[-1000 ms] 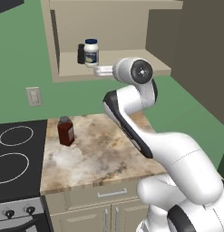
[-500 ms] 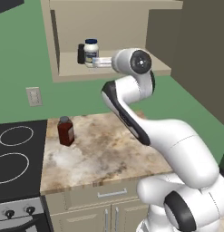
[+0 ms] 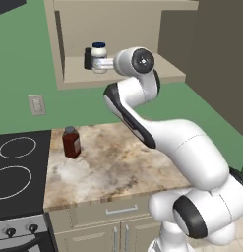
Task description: Collect the paprika, mayonnaise, and shaker from the cabinet and place them next to the stove.
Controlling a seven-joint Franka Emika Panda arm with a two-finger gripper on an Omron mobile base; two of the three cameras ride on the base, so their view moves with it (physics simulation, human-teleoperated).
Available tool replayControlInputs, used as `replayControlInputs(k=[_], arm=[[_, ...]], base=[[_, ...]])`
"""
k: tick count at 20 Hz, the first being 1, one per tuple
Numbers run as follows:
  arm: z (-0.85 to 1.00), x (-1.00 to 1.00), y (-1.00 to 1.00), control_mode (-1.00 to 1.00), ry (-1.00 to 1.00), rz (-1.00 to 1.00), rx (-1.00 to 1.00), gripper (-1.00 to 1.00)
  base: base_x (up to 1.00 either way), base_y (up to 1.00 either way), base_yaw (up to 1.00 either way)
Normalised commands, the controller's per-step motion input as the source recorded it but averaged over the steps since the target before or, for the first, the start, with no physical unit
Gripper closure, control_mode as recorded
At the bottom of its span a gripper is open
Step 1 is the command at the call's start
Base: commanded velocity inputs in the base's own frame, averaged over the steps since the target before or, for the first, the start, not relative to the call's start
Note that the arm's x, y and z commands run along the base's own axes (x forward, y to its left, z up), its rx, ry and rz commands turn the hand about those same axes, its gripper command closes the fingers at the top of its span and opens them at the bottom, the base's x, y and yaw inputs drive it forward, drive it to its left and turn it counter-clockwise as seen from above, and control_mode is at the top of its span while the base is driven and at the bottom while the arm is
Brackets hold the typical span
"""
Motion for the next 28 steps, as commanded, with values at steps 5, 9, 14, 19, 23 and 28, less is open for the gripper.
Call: replayControlInputs(k=[5,9,14,19,23,28], arm=[[0.06,0.23,0.0,-1.0,0.0,0.0,0.0,-1.0],[0.13,0.23,0.0,-1.0,0.0,0.0,0.01,-1.0],[0.12,0.28,0.0,-1.0,0.0,0.0,0.01,-1.0],[0.05,0.29,0.05,-1.0,0.0,0.0,0.0,-1.0],[0.03,0.25,0.09,-1.0,0.0,0.0,0.0,-1.0],[0.0,0.17,0.29,-1.0,0.0,0.0,0.0,-1.0]], base=[[0.0,0.0,0.0],[0.0,0.0,0.0],[0.0,0.0,0.0],[0.0,0.0,0.0],[0.0,0.0,0.0],[0.0,0.0,0.0]])
